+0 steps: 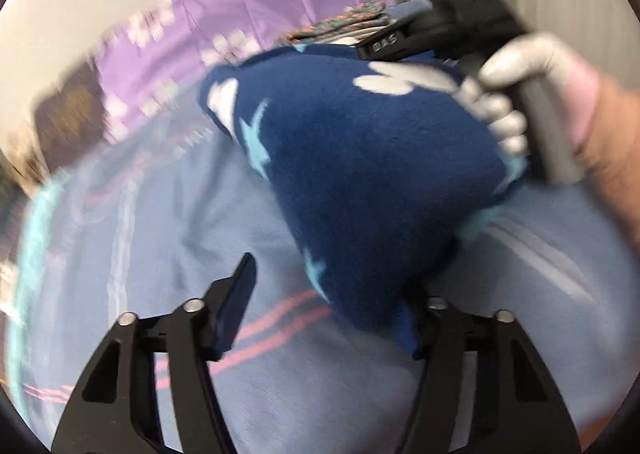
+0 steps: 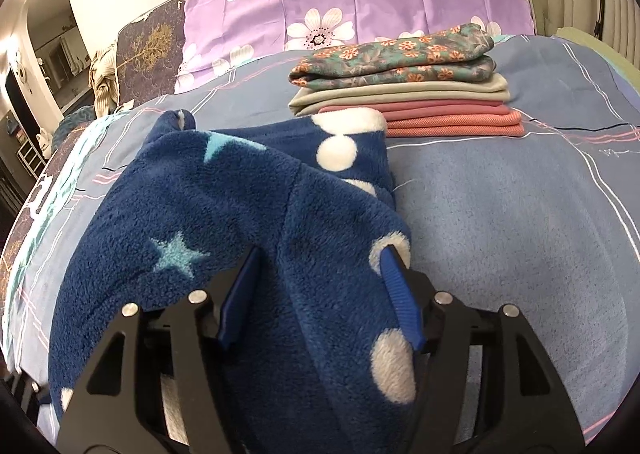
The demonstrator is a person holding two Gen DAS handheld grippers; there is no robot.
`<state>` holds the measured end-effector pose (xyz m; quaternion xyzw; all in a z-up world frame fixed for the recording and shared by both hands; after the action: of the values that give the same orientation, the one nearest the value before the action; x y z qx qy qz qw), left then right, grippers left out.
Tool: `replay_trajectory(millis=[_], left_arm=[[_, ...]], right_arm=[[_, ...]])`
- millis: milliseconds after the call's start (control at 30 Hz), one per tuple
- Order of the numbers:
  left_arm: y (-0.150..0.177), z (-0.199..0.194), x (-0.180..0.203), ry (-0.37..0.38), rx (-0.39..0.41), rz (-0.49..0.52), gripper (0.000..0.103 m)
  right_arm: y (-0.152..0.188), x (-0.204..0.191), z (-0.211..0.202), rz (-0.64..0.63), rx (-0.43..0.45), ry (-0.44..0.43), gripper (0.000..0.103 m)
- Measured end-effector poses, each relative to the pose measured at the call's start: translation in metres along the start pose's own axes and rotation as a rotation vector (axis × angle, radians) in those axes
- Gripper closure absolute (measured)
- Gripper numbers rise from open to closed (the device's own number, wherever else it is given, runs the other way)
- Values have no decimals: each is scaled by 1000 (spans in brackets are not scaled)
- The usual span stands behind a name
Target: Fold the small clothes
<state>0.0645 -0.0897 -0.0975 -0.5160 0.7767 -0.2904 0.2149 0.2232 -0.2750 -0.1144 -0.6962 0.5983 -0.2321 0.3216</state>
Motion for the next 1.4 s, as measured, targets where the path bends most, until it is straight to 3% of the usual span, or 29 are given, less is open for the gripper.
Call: replay_trajectory(millis=[67, 133, 233, 367, 467, 500, 567, 700, 833, 900, 967, 1067, 1100, 1133, 1167, 1200, 1267, 1400], left_arm=[[-3, -18, -3, 121, -22, -42, 67], [-12, -43, -7, 205, 9, -46, 75], [-44, -66, -18, 228, 117, -55, 75], [-89, -31, -17, 216, 172, -32, 75], [-92, 45, -10, 169, 56, 26, 72], [-87, 55, -11, 182, 66, 24, 71], [-86, 54, -16, 213, 41, -36, 72], [-85, 37, -9, 177, 35, 43, 72], [-103, 16, -21, 245, 46, -20, 72], [-124, 7, -28, 220, 114, -11, 72], [-149, 12, -36, 190, 153, -10, 72], [-181, 43, -56, 136, 151, -45, 66], [-188, 62, -63, 97, 129, -59, 66], [-186, 99, -72, 42, 48, -69, 65], [-178, 127, -75, 13, -26, -59, 58], [-168, 149, -77, 17, -42, -57, 56], [-163, 155, -86, 88, 14, -169, 55], [-166, 149, -77, 57, 7, -99, 55]], right_arm=[[0, 0, 0, 3, 1, 2, 40], [0, 0, 0, 5, 1, 3, 39], [0, 0, 1, 5, 1, 5, 39], [0, 1, 0, 6, 4, 6, 39], [1, 2, 1, 12, 6, 6, 39], [1, 3, 1, 15, 5, 7, 39], [2, 3, 1, 17, 5, 1, 39], [0, 2, 0, 9, -4, -5, 38], [-9, 4, -21, 36, 6, 38, 39], [-21, -1, -46, 33, 76, 19, 53], [-32, -12, -72, 3, 144, -12, 59], [-37, -25, -85, -38, 176, -41, 62], [-34, -28, -76, -47, 151, -71, 62], [-29, -27, -58, -42, 100, -89, 62], [-20, -23, -32, -21, 21, -82, 57], [-2, -12, 4, 22, -33, -106, 56], [3, -2, 11, 75, 19, -149, 56], [1, -9, 12, 30, 25, -103, 56]])
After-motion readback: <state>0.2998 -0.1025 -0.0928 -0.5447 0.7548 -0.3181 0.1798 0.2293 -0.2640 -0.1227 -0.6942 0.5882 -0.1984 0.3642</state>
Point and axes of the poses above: each gripper's, at about its wrist camera, not at the fingertips, and z roughly the way its jaws point, x to its right, y to its underside, the point moved 4 cm from there along z, roughly the way its jaws point, and after that the axes turned 9 degrees about -z, right-handed, at the moved point
